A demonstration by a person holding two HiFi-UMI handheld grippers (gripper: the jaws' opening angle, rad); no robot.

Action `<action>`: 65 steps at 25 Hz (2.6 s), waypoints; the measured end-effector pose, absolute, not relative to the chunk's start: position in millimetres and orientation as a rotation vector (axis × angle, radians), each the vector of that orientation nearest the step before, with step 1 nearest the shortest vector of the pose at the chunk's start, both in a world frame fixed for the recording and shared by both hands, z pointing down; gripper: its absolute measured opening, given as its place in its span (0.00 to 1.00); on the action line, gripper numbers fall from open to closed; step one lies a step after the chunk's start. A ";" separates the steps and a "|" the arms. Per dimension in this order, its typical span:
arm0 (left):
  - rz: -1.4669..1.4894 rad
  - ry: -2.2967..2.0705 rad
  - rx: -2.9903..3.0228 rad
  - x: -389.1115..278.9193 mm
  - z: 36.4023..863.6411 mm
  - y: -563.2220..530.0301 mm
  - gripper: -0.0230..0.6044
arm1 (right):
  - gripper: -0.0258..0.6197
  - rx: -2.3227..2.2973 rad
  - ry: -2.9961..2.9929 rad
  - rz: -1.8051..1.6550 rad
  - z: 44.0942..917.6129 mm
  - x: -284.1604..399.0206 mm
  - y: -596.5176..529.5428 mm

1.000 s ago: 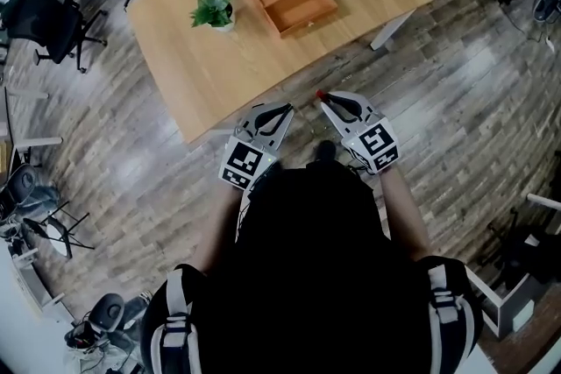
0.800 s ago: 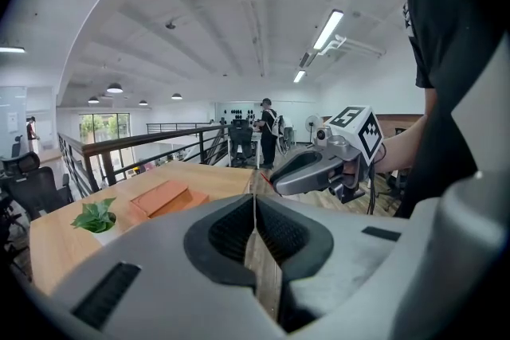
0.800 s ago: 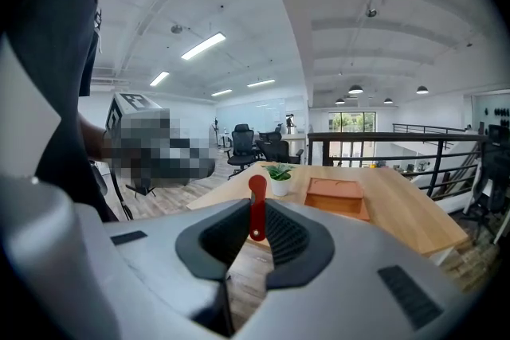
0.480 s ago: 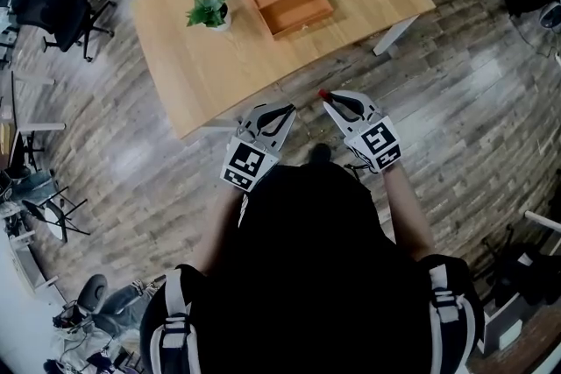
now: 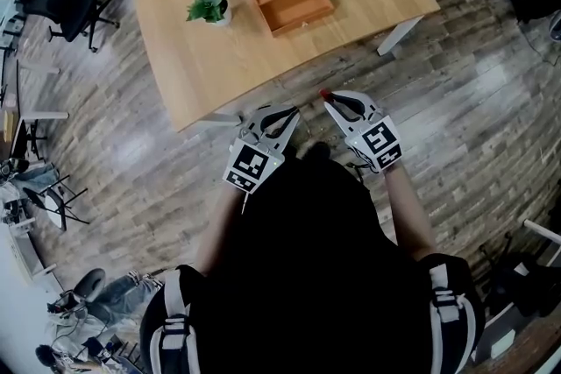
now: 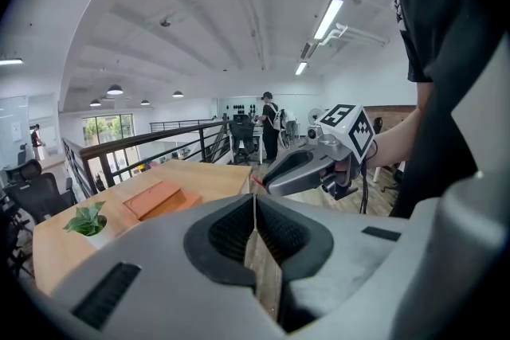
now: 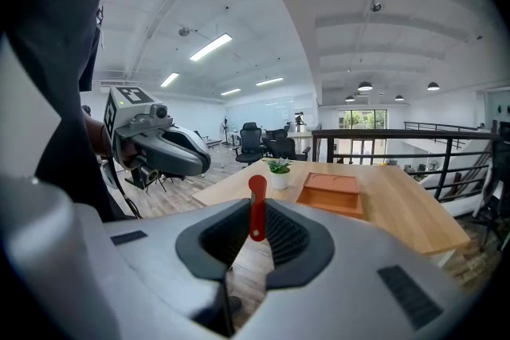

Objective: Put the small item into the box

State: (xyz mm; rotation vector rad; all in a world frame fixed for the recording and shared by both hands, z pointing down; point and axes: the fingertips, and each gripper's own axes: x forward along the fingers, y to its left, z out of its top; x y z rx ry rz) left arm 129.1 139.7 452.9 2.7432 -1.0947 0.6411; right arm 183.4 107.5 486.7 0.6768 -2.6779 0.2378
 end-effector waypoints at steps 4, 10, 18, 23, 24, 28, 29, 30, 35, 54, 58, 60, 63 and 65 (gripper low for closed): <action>0.630 -1.106 2.735 126.9 451.8 136.2 0.08 | 0.14 0.687 -2.682 0.239 484.6 183.0 105.1; 0.626 -1.045 2.760 136.3 457.2 129.4 0.08 | 0.14 0.748 -2.661 0.252 487.1 192.9 102.9; 0.607 -0.975 2.811 148.5 452.6 101.2 0.08 | 0.14 0.814 -2.614 0.274 491.2 208.2 84.1; 0.597 -0.966 2.784 135.2 460.2 78.1 0.08 | 0.14 0.810 -2.614 0.286 491.0 195.0 60.1; 0.596 -0.968 2.779 131.5 461.9 71.9 0.08 | 0.14 0.807 -2.616 0.291 490.7 191.3 54.1; 0.585 -0.976 2.773 118.3 463.2 42.1 0.08 | 0.14 0.795 -2.610 0.295 491.0 177.8 26.7; 0.579 -0.977 2.772 114.6 462.9 33.7 0.08 | 0.14 0.792 -2.607 0.294 490.7 174.1 18.8; 0.573 -0.978 2.771 110.8 462.7 25.2 0.08 | 0.14 0.791 -2.606 0.293 490.2 170.3 10.6; 0.561 -0.977 2.768 92.6 464.9 -14.1 0.08 | 0.14 0.781 -2.598 0.282 488.2 151.2 -30.0; 0.556 -0.969 2.766 11.3 479.3 -121.2 0.08 | 0.14 0.741 -2.553 0.250 504.7 71.0 -137.1; 0.548 -0.988 2.766 -9.4 479.8 -136.6 0.08 | 0.14 0.739 -2.547 0.208 503.5 53.5 -153.1; 0.541 -0.992 2.763 -16.6 481.0 -140.6 0.08 | 0.14 0.734 -2.535 0.207 506.4 47.3 -154.9; 0.529 -0.991 2.761 -21.5 481.8 -143.3 0.08 | 0.14 0.730 -2.518 0.223 512.3 45.0 -155.2; 0.521 -0.995 2.760 -23.4 482.0 -144.6 0.08 | 0.14 0.732 -2.505 0.226 515.9 46.1 -157.0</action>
